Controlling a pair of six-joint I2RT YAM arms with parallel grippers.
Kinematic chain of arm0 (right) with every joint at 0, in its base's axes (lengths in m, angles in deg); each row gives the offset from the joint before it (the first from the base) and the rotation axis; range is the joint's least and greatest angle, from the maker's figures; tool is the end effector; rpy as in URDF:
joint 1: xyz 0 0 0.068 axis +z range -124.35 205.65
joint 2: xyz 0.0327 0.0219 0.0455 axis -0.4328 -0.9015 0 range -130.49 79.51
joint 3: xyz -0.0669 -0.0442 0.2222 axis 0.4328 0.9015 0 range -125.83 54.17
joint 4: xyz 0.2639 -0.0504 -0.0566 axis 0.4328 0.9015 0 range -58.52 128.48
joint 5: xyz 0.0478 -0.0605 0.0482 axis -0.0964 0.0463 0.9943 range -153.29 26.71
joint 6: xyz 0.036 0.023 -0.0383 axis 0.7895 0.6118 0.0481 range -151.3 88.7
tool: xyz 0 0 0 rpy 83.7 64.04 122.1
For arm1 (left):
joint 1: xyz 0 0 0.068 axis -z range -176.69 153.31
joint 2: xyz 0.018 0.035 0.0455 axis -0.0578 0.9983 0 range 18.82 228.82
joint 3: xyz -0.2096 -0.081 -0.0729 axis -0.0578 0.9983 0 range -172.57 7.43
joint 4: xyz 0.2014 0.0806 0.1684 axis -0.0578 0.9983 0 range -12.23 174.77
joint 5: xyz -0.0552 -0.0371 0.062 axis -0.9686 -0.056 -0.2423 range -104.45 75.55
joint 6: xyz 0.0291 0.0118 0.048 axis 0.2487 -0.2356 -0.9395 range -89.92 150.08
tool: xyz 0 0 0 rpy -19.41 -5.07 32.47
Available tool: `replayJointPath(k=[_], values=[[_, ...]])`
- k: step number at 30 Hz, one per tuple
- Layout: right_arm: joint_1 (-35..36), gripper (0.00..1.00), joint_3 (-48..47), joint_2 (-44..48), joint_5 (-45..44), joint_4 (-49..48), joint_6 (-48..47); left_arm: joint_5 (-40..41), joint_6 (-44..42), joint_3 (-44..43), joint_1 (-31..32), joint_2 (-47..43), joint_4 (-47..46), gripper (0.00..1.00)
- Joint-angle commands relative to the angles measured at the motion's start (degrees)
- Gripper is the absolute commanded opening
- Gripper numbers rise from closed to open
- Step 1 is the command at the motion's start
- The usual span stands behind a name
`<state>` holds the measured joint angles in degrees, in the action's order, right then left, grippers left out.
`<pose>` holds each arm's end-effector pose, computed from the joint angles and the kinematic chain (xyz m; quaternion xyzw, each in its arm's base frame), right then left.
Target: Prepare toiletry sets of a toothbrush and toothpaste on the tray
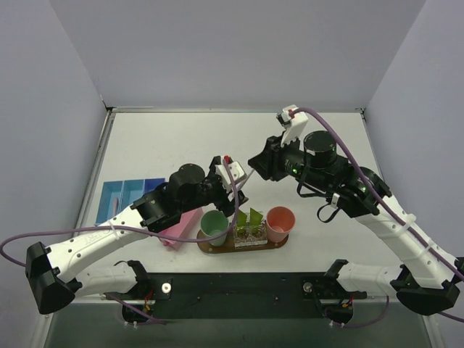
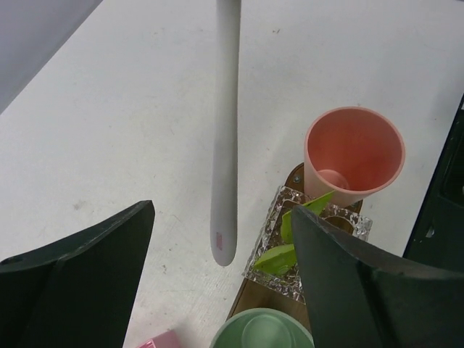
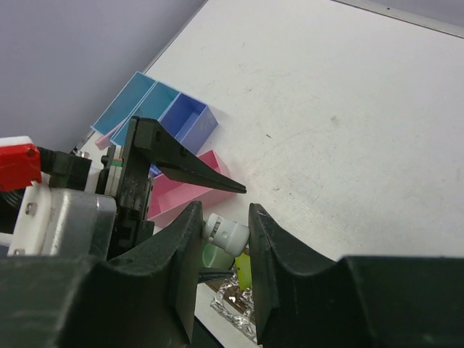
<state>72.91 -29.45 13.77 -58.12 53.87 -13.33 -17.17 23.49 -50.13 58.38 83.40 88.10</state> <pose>0.1800 0.2003 0.4471 -0.2150 0.7021 0.3934 0.5532 0.1684 -0.2444 0.3114 0.4248 0.6844 -0.2606 0.5322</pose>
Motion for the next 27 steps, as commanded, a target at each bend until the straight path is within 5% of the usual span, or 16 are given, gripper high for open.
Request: replayJointPath(k=[1,10,15,27], values=[[-0.2,0.0,1.5,4.5,-4.5,-3.2,-1.6,-2.6,1.2,-0.2,-1.0,-3.6,-2.9,0.87],[-0.1,0.0,7.8,16.9,-7.4,-3.0,-6.6,-14.2,6.2,0.7,-20.0,-6.5,-5.0,0.88],[0.0,0.0,12.7,24.3,-2.7,-3.3,-9.3,-12.6,11.6,1.0,-32.0,-4.4,-6.8,0.88],[0.2,0.0,24.4,34.9,10.8,-4.6,-9.7,-8.7,14.1,6.5,-43.4,-3.0,-11.5,0.88]])
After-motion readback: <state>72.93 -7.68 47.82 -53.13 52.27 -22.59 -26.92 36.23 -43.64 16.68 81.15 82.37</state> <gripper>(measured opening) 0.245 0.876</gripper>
